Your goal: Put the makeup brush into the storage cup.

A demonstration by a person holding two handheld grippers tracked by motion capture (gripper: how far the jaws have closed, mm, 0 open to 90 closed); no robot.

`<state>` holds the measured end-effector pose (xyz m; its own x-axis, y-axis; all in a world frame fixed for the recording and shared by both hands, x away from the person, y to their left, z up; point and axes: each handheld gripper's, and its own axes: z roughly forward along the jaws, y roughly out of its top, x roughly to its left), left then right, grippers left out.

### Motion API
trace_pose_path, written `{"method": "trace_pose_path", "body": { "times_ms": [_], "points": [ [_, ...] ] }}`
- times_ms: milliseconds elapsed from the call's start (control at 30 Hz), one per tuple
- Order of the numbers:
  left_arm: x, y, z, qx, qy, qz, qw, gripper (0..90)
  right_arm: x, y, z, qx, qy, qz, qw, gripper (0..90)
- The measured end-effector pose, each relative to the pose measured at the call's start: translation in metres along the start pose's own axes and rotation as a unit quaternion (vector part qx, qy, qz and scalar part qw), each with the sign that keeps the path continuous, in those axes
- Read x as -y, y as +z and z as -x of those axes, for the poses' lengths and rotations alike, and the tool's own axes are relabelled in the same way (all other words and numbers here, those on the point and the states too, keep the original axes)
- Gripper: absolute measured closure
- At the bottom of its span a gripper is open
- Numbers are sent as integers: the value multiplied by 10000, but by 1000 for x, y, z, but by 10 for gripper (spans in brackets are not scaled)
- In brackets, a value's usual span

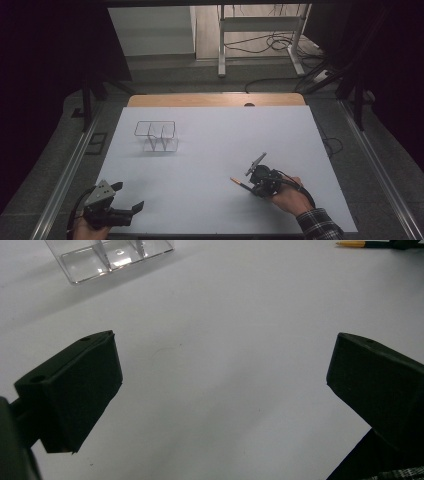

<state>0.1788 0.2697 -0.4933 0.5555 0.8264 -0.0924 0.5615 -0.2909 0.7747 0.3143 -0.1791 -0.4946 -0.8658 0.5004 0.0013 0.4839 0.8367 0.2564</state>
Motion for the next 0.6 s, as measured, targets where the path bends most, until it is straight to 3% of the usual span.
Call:
{"method": "trace_pose_path", "body": {
  "times_ms": [267, 600],
  "points": [
    [0, 0, 0, -7, 4, -6, 10000, 16, 0, -1, -1, 73, 15, -9, 10000, 838],
    [0, 0, 0, -18, 1, -12, 10000, 18, 0, -16, -2, 120, 22, 284, 9995, 838]
  ]
}}
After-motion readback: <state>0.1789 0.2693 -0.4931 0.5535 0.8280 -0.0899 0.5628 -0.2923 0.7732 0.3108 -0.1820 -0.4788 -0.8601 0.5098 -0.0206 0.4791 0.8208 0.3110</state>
